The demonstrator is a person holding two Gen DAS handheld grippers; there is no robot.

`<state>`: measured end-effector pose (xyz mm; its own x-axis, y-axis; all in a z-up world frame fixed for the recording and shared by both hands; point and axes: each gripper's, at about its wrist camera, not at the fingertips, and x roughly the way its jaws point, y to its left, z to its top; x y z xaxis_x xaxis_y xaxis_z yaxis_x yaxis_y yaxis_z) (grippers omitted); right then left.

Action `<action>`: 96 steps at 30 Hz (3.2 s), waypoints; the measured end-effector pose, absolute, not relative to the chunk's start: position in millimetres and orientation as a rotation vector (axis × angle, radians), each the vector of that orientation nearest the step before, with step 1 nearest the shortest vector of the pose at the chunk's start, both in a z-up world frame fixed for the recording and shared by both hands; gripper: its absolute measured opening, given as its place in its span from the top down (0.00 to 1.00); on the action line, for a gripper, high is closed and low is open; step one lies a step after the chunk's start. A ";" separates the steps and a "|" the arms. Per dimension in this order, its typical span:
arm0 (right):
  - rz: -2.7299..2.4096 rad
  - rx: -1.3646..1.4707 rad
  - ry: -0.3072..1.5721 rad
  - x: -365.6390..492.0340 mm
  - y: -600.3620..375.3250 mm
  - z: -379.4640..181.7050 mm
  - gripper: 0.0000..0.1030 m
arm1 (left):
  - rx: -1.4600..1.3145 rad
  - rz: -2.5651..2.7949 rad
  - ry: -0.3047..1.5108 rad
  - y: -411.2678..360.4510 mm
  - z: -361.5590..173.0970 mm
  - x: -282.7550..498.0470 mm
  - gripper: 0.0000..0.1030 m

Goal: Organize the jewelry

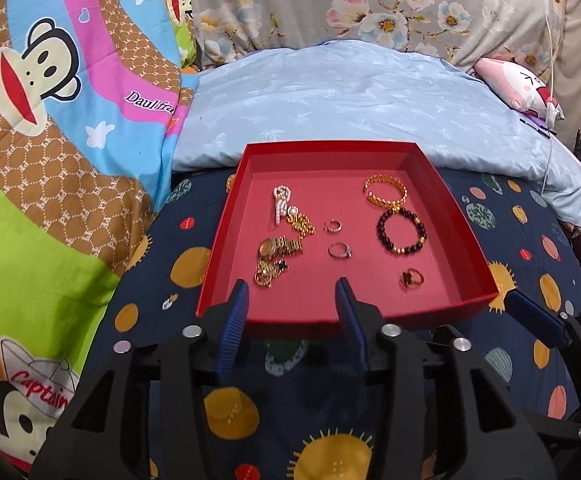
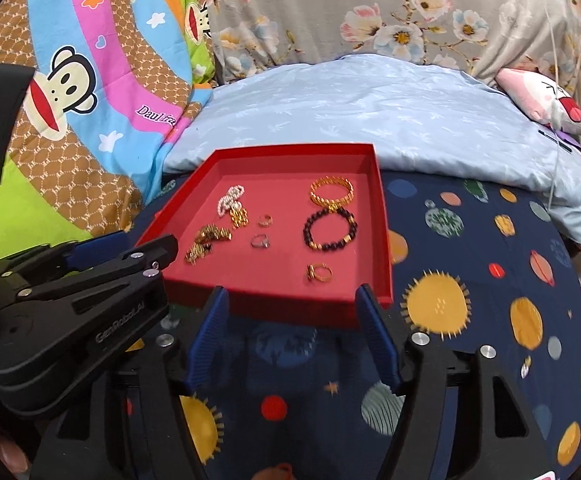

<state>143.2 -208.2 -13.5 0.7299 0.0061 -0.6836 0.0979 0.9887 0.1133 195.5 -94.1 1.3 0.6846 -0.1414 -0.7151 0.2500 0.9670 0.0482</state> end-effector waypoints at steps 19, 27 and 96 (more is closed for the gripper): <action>-0.118 0.203 0.769 93.9 -224.9 -30.7 0.30 | 0.124 -0.142 0.815 -68.0 -20.1 152.5 0.49; -0.146 0.165 0.741 86.3 -216.4 -26.5 0.22 | 0.132 -0.108 0.780 -69.1 -21.3 142.8 0.29; -0.222 0.103 0.722 93.4 -215.7 -34.0 0.19 | 0.170 -0.060 0.765 -71.6 -33.8 148.6 0.14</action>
<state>93.4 -215.7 -34.0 0.7280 -0.1660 -0.6652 0.2369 0.9714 0.0168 148.6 -71.6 -33.8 0.7206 0.0075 -0.6933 0.1158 0.9846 0.1311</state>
